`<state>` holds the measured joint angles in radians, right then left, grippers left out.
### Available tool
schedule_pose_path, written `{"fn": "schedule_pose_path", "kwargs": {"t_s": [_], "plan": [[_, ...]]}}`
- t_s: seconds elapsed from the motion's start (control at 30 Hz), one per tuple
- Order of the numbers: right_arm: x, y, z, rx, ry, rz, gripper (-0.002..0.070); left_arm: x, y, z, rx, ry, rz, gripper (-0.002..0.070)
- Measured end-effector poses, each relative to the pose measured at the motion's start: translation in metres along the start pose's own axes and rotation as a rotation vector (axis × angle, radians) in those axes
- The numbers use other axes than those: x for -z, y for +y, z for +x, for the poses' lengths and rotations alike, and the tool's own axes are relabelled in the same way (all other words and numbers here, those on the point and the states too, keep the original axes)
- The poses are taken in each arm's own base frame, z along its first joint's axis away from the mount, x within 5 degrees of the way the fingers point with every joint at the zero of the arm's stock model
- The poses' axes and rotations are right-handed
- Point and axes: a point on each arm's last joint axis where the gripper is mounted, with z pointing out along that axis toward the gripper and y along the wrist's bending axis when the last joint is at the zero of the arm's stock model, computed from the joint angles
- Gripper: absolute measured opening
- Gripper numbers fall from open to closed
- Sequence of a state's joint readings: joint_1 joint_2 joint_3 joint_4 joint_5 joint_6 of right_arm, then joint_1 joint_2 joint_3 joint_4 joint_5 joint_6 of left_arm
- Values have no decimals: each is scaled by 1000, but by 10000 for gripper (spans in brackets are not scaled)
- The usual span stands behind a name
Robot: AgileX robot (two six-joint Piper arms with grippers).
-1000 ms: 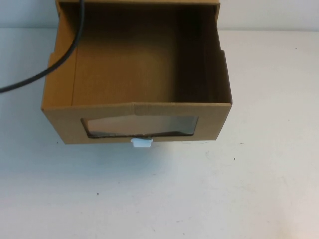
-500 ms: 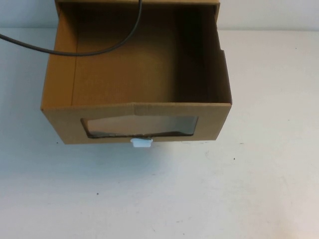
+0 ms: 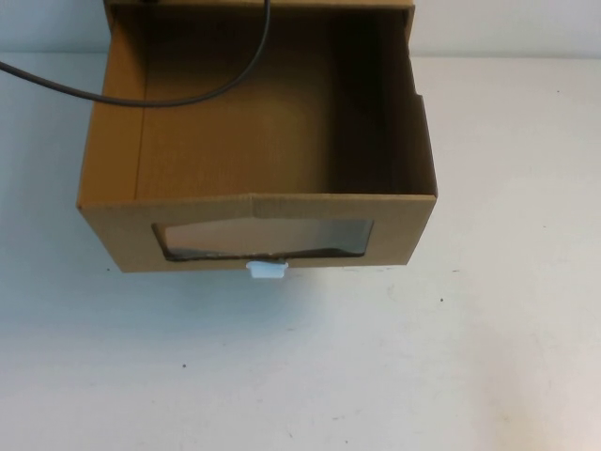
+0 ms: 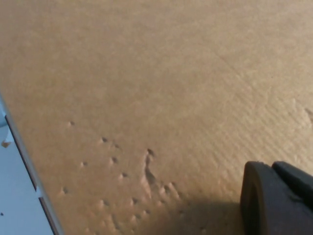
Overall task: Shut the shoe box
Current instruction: Press the shoe box with left arm, then close the shoe box with your right arm
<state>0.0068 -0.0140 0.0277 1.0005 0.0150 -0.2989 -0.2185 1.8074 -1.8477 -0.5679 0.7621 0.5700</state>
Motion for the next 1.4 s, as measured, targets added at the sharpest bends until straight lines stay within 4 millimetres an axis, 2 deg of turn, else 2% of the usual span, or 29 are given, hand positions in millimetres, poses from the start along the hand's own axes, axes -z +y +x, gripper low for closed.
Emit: {"fn": "schedule_pose_path", "kwargs": {"t_s": [0.07,0.13,0.23,0.33,0.43,0.6,0.73,0.87,1.1,1.23,1.4], "plan": [[0,5,2,-25,48,-27,-11,0,0,0,-5,3,-4,-2],[3,20,-1,-18,136,-96,-11,0,1,0,-11,5,-9,-2],[2,51,-12,45,341,-183,-11,0,1,1,-17,9,-14,-2],[-7,80,-28,146,563,-214,-11,0,1,1,-20,10,-16,-2],[-26,104,-48,253,739,-241,-11,0,2,0,-23,9,-18,-2],[-76,129,-71,339,936,-279,-11,0,2,0,-23,9,-18,-2],[-110,150,-74,389,1024,-348,-11,0,2,0,-23,9,-18,-2],[-129,181,-51,470,1088,-452,-11,0,2,0,-21,9,-18,-2],[-125,237,10,554,1081,-615,-11,0,2,0,-21,9,-18,-2],[-142,253,42,548,1058,-618,-11,0,2,0,-21,9,-18,-2],[-169,268,63,554,1038,-603,-11,0,2,0,-21,9,-18,-2]]}}
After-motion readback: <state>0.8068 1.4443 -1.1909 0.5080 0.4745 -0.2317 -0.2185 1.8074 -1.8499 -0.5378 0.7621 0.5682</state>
